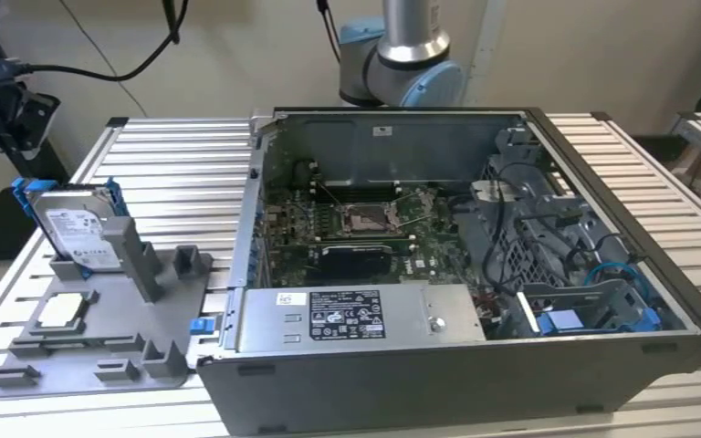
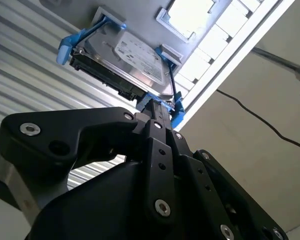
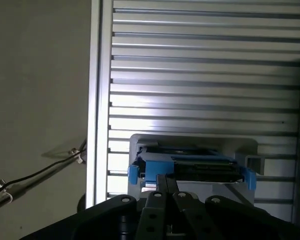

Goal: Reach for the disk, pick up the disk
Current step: 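Reach for the disk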

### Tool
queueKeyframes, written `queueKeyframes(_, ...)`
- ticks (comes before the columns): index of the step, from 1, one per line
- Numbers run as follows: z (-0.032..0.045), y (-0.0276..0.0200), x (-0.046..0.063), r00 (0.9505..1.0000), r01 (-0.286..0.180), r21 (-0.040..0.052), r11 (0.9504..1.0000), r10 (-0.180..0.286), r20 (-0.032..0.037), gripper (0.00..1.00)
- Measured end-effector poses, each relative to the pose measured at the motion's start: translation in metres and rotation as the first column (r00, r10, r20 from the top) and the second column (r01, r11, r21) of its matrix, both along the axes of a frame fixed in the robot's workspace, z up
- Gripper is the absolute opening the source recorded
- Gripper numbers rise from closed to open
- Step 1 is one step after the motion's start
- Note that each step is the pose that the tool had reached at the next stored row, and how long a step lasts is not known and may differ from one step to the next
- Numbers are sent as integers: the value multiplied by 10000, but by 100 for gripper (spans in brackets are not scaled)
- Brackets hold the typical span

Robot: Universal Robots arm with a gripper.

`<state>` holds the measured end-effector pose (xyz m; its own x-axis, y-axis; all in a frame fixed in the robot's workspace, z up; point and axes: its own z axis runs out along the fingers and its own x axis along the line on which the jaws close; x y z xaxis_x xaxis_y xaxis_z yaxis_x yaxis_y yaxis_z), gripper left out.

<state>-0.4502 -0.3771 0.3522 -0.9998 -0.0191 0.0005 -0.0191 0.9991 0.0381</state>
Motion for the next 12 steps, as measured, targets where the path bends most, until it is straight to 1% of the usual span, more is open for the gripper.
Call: queueKeyframes(12,-1,-8,-18,10000,0,-2,10000,0,0,0)
